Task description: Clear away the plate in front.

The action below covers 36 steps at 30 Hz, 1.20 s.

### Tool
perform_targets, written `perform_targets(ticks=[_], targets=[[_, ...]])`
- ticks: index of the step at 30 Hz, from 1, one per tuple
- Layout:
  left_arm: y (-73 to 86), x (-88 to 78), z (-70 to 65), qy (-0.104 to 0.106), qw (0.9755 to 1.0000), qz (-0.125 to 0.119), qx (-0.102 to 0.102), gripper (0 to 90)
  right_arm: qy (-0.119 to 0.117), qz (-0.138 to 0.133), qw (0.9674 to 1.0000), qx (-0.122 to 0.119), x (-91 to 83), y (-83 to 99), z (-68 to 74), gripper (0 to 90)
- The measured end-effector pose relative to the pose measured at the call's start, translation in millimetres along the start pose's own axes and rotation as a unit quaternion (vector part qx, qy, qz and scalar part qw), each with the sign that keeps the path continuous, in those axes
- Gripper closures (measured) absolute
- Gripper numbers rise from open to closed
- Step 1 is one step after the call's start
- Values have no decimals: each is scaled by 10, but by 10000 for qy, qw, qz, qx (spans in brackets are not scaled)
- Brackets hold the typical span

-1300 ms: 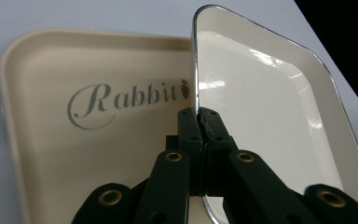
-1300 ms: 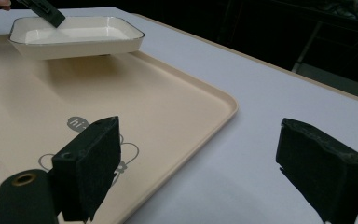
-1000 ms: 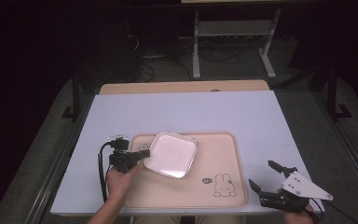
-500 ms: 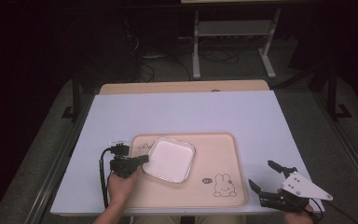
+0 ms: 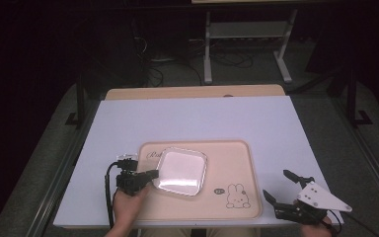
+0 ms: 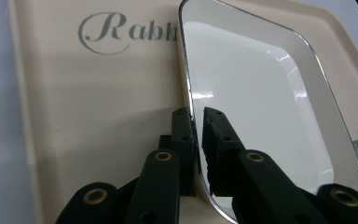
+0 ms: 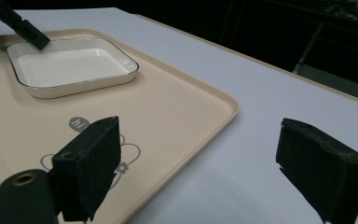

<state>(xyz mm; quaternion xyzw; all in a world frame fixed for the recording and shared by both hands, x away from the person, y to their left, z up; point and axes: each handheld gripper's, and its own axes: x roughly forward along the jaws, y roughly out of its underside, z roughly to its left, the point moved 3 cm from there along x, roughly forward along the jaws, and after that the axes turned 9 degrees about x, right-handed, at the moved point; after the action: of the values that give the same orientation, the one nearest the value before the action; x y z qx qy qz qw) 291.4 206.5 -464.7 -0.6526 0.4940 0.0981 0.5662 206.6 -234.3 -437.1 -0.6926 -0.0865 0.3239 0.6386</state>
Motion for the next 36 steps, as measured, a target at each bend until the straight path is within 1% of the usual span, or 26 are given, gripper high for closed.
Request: perform_targets(ticks=[8, 11, 15, 26, 28, 31, 34, 36], targets=[[78, -17, -39, 165, 9998, 62, 20, 789, 5, 6, 10000, 0, 2, 0, -1, 130], [106, -17, -57, 238, 9997, 34, -13, 784, 10, 7, 10000, 6, 0, -1, 2, 129], [138, -25, -99, 344, 9994, 55, 38, 766, 11, 5, 10000, -16, 2, -3, 1, 130], [205, -38, -194, 427, 9990, 21, 124, 739, 10, 6, 10000, -30, 0, -4, 4, 130], [210, -32, -220, 451, 9988, 44, 172, 734, 8, 8, 10000, -28, 3, -5, 6, 130], [208, -13, -241, 456, 9988, 23, 200, 730, -2, 10, 10000, -26, 3, -5, 9, 130], [205, 4, -263, 483, 9987, 14, 186, 732, 4, 16, 10000, -30, 4, -4, 8, 130], [203, 12, -279, 489, 9986, 38, 220, 737, 2, 13, 10000, -31, 4, -4, 8, 129]])
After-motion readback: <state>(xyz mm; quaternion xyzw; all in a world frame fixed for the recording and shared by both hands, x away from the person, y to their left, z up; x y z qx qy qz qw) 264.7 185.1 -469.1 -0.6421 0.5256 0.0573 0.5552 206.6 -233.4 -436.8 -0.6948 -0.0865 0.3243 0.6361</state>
